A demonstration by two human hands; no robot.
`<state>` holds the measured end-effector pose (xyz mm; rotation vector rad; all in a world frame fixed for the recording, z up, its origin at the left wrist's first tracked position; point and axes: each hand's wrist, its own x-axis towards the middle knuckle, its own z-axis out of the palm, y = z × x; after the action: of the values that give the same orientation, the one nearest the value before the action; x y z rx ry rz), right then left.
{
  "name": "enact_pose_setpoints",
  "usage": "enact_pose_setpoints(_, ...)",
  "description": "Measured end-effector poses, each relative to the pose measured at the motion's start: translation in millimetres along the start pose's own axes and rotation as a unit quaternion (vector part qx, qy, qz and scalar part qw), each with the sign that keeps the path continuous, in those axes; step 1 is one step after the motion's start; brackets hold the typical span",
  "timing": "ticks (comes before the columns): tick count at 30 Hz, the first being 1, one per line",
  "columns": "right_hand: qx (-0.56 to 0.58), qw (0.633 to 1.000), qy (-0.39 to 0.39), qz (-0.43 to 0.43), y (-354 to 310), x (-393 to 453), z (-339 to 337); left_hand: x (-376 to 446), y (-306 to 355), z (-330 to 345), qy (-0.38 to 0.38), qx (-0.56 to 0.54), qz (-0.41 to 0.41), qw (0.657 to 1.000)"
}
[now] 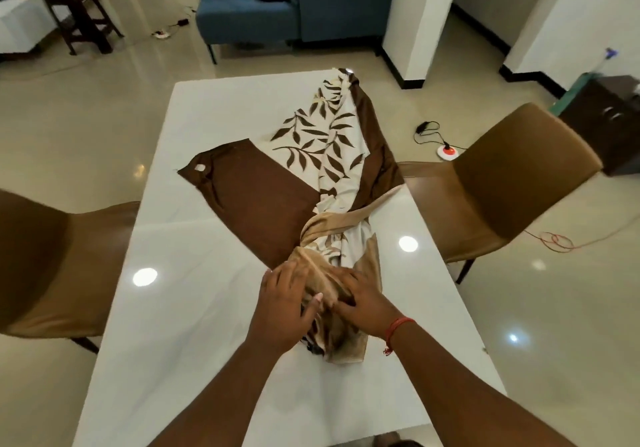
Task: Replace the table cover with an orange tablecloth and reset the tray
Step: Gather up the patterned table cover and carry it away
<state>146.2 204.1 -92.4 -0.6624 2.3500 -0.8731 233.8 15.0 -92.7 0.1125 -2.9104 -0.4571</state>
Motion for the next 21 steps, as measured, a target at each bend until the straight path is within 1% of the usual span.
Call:
enact_pose_setpoints(2, 0.033, 0.998, 0.051, 0.017, 8.8, -10.6, -5.4, 9.4, 4.4, 0.7, -0.001, 0.024, 0.033, 0.999)
enact_pose_setpoints(4, 0.043, 0.995, 0.084, 0.031, 18.6, -21.0, -12.6, 18.1, 17.8, 1.0, -0.012, 0.040, 0.059, 0.997)
enact_pose_setpoints(8, 0.057, 0.994, 0.086, 0.030, 40.8, -31.1, -35.2, 34.0, 56.3, 2.3, -0.043, 0.069, 0.072, 0.994)
enact_pose_setpoints(12, 0.062, 0.995, 0.080, 0.008, 72.6, -23.4, -66.1, 52.1, 91.7, 17.1, -0.056, 0.076, 0.016, 0.995)
enact_pose_setpoints(17, 0.052, 0.997, 0.057, -0.027, 118.0, -23.5, -118.4, 72.3, 162.6, 51.1, -0.084, 0.099, -0.069, 0.989)
enact_pose_setpoints(21, 0.071, 0.996, 0.055, -0.010, 158.4, -33.3, -157.8, 85.3, 217.3, 73.1, -0.108, 0.084, -0.109, 0.985)
